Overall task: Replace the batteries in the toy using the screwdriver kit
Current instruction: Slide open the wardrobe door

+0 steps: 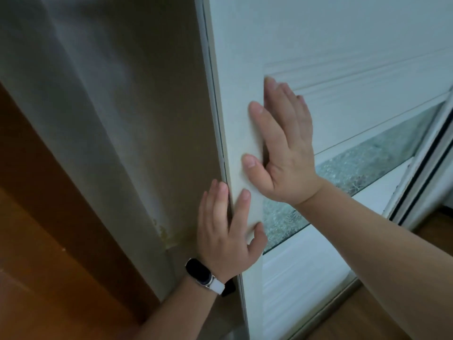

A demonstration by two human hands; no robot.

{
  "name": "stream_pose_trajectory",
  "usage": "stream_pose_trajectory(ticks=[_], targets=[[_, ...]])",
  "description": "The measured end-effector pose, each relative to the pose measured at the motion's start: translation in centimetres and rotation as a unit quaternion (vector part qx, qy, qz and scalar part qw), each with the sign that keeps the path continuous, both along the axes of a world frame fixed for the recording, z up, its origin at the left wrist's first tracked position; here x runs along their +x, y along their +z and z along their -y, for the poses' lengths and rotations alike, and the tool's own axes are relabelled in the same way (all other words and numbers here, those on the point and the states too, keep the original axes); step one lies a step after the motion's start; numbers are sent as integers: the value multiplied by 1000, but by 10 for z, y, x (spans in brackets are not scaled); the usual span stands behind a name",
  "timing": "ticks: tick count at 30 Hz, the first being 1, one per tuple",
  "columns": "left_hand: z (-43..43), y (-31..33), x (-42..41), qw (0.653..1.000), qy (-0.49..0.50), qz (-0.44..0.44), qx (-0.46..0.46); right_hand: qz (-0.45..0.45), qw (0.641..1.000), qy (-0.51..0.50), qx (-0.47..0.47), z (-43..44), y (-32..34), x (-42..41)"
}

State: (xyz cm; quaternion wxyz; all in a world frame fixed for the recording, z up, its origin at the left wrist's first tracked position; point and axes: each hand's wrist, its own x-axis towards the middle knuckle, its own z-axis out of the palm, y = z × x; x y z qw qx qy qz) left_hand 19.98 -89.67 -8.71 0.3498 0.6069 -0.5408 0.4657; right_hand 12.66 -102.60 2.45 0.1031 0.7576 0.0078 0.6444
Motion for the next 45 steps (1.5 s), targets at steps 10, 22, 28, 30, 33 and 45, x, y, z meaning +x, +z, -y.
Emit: stream_pose_trajectory(ticks=[10, 22, 28, 30, 33, 45], targets=[[56, -5, -3, 993, -108, -3, -37, 11, 1000, 12, -1, 48, -4, -12], [159, -8, -36, 985, -166, 7, -42, -6, 1000, 0, 17, 148, -4, -52], [210, -5, -53, 981, -193, 3, -34, 11, 1000, -2, 26, 199, -5, -66], [225, -5, -58, 980, -197, 3, -34, 12, 1000, -6, 23, 215, -5, -72], [245, -7, -66, 980, -194, 0, -33, 13, 1000, -5, 23, 235, -7, -79], [297, -5, -82, 978, -207, 12, -29, 9, 999, -12, 34, 287, -6, -99]])
